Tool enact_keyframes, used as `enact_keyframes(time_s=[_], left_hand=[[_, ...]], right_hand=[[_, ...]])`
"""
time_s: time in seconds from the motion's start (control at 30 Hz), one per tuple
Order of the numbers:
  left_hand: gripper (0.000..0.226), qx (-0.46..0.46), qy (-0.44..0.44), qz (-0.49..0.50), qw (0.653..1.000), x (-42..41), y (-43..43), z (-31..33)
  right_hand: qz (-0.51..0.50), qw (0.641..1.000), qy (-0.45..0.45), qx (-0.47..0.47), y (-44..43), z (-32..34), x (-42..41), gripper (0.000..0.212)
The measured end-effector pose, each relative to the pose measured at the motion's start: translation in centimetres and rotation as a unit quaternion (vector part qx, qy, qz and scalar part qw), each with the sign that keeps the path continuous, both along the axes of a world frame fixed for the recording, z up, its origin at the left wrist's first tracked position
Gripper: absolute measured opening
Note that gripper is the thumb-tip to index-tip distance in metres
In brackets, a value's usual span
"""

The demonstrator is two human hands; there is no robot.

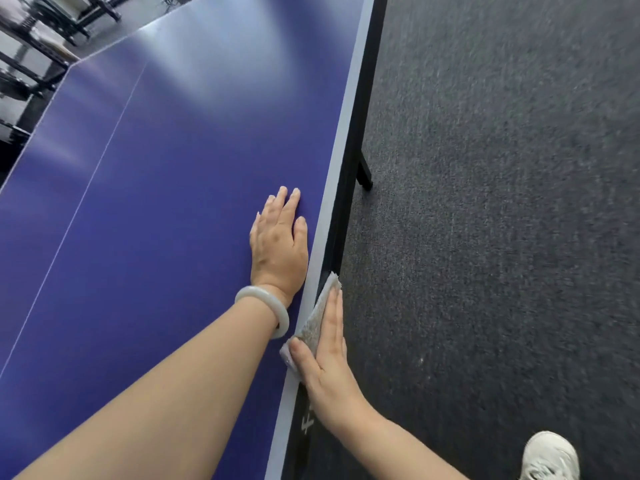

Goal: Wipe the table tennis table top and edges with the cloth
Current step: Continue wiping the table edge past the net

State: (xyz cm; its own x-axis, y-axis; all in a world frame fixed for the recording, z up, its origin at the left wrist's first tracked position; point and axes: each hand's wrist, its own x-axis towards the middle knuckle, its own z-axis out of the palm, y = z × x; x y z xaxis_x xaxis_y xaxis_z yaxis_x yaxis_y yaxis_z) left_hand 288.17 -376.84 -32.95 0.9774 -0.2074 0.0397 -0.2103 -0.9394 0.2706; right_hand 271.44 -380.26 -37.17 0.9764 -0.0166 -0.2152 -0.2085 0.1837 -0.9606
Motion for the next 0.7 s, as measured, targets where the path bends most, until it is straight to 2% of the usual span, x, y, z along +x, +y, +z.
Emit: enact_keyframes(time_s=[0.23, 0.33, 0.5, 0.7], left_hand=[[0.048, -0.011, 0.007, 0.007, 1.000, 0.1, -0.2, 0.2], [0.048, -0.013, 0.013, 0.013, 1.000, 0.1, -0.2, 0.3], [0.049, 0.007, 0.021, 0.025, 0.999, -0.1, -0.4, 0.4], [0.052, 0.030, 0.038, 0.030, 0.998, 0.0, -0.5, 0.4]], right_hand=[[-0.067, 0.995, 0.030, 0.073, -6.6, 1.0, 12.0, 0.083], [-0.060, 0.991, 0.004, 0.122, -6.8, 0.7, 10.8, 0.077], [-0.028, 0.991, -0.005, 0.127, -4.4, -0.6, 5.7, 0.073], [-0.091, 0.983, 0.048, 0.154, -8.4, 1.1, 15.0, 0.068]])
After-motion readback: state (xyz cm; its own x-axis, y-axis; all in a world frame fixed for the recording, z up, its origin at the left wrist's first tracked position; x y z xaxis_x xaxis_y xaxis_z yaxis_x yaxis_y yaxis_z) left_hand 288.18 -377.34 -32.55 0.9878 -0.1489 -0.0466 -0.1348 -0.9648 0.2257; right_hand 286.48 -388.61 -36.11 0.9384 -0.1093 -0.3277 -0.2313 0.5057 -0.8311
